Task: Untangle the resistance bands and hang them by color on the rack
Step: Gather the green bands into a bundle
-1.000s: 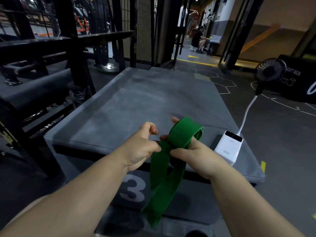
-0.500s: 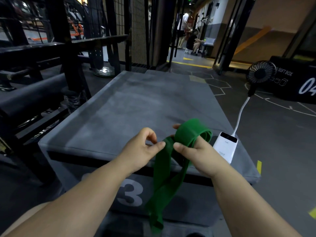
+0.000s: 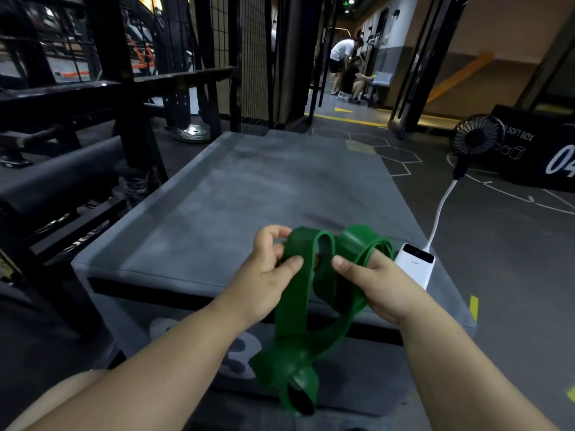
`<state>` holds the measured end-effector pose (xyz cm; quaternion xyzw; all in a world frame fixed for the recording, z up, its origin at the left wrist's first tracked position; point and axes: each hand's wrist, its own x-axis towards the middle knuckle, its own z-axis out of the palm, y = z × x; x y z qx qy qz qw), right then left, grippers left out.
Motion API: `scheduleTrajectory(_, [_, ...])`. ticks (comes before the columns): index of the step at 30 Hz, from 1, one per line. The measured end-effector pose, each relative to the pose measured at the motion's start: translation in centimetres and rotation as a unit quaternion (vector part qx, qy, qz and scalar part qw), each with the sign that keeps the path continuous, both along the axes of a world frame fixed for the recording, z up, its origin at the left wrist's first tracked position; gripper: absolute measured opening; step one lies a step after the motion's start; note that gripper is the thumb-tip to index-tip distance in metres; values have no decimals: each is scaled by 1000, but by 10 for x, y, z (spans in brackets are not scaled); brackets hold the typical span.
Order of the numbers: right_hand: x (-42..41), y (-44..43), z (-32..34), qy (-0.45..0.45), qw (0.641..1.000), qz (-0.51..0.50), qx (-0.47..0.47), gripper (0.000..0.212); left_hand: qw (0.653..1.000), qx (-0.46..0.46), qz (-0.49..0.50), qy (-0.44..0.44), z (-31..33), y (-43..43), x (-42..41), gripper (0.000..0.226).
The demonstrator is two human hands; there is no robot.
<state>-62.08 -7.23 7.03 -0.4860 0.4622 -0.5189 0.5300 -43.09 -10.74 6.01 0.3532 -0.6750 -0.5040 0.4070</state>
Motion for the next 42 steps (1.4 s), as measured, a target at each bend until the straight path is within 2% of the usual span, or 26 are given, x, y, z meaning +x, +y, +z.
scheduleTrajectory(2, [2, 4, -1, 55, 997, 41, 28, 26, 1000, -22, 10, 10, 2, -1, 1, 24])
scheduleTrajectory(5, [8, 8, -2, 88, 990, 84, 70, 33, 998, -59, 13, -17, 1, -1, -1, 22])
scheduleTrajectory(8, [20, 10, -2, 64, 985, 140, 74, 31, 996, -75, 35, -27, 3, -2, 0, 23])
scheduleTrajectory(10, [25, 10, -3, 50, 987, 138, 72, 30, 996, -76, 38, -31, 5, -5, 3, 27])
scheduleTrajectory(13, [26, 9, -4, 11, 988, 118, 100, 19, 997, -67, 26, -35, 6, -8, 7, 30])
scheduleTrajectory(15, [25, 10, -2, -4, 986, 125, 113, 21, 997, -61, 21, -44, 7, -9, 7, 31])
scheduleTrajectory(17, [24, 10, -2, 4, 986, 125, 114, 25, 998, -46, -6, -36, 9, -8, 10, 30])
scheduleTrajectory(19, [22, 11, 0, -3, 987, 116, 115, 24, 996, -46, -66, -28, 10, -8, 15, 40])
scheduleTrajectory(22, [19, 13, 2, -35, 985, 127, 115, 16, 987, -81, -93, -106, 11, -9, 20, 51])
scheduleTrajectory(24, [15, 13, 2, -30, 983, 137, 116, 16, 984, -94, -62, -138, 11, -11, 20, 45])
scheduleTrajectory(27, [11, 12, 0, 12, 982, 151, 116, 19, 983, -133, -33, -125, 12, -16, 21, 33])
scheduleTrajectory(29, [10, 13, 1, 75, 975, 178, 112, 27, 975, -174, -11, -137, 16, -20, 22, 12])
scheduleTrajectory(31, [10, 13, 1, 131, 963, 211, 107, 37, 965, -199, -8, -170, 18, -22, 22, 11])
scheduleTrajectory(35, [12, 12, 3, 144, 952, 255, 91, 51, 980, -109, -50, -161, 16, -18, 17, 14])
scheduleTrajectory(40, [12, 11, 0, 110, 941, 312, 74, 56, 996, -22, -70, -40, 15, -13, 13, 13])
scheduleTrajectory(42, [12, 11, 0, 73, 936, 337, 67, 49, 998, -11, -63, -3, 16, -14, 13, 19])
